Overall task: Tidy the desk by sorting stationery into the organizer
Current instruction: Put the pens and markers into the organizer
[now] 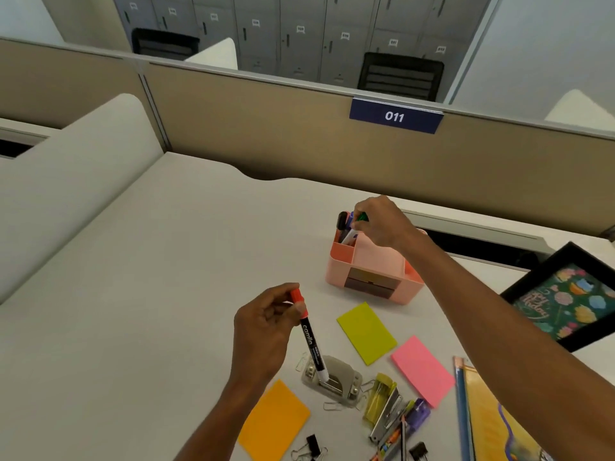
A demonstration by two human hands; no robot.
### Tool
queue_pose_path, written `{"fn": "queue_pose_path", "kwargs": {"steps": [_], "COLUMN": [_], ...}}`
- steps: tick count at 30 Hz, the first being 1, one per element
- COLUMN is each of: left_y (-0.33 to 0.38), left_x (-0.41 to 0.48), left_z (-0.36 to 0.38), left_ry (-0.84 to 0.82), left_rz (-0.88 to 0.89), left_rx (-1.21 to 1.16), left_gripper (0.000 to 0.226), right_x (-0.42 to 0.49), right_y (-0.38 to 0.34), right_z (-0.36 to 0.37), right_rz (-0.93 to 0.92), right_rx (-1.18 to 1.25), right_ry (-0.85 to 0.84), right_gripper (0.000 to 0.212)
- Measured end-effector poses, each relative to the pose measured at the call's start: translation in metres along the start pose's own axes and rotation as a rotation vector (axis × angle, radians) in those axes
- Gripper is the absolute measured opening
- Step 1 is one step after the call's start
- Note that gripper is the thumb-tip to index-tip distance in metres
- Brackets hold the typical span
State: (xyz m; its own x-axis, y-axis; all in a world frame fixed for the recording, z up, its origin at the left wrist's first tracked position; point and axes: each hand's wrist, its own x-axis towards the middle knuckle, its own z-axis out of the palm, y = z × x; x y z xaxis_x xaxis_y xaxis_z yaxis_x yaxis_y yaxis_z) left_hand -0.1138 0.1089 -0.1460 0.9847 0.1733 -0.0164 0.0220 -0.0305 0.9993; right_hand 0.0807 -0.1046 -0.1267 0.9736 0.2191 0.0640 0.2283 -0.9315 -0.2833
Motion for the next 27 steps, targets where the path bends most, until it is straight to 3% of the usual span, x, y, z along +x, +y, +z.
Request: {"fn": "queue_pose_path", "kwargs": {"steps": [9, 14, 19, 23, 27], "left_y": [0.028, 0.026, 0.024, 0.025, 0.026], "left_x": [0.085, 0.115, 0.131, 0.146, 0.166], "left_z": [0.017, 0.037, 0.055, 0.070, 0.086], "left_ry": [-0.005, -0.017, -0.018, -0.017, 0.013], "left_rz": [0.225, 0.321, 0.411, 0.481, 0.535], "left_rx": [0.182, 0.294, 0.317, 0.319, 0.318], "left_gripper": [0.026, 0.028, 0.028, 0.027, 0.025], "right_x": [0.007, 0.014, 0.015, 0.017, 0.002], "right_y": [0.000, -0.006, -0.006, 0.010, 0.031], "right_z": [0.005, 0.006, 0.017, 0.011, -0.003], "right_rz": [-0.100, -0.080, -0.206, -0.145, 0.006], "right_rx": [0.018, -0.001, -0.094, 0.138, 0.367], "right_ry": [-0.078, 0.076, 0.138, 0.118, 0.209], "right_gripper": [0.017, 0.011, 0.017, 0.017, 0.019]}}
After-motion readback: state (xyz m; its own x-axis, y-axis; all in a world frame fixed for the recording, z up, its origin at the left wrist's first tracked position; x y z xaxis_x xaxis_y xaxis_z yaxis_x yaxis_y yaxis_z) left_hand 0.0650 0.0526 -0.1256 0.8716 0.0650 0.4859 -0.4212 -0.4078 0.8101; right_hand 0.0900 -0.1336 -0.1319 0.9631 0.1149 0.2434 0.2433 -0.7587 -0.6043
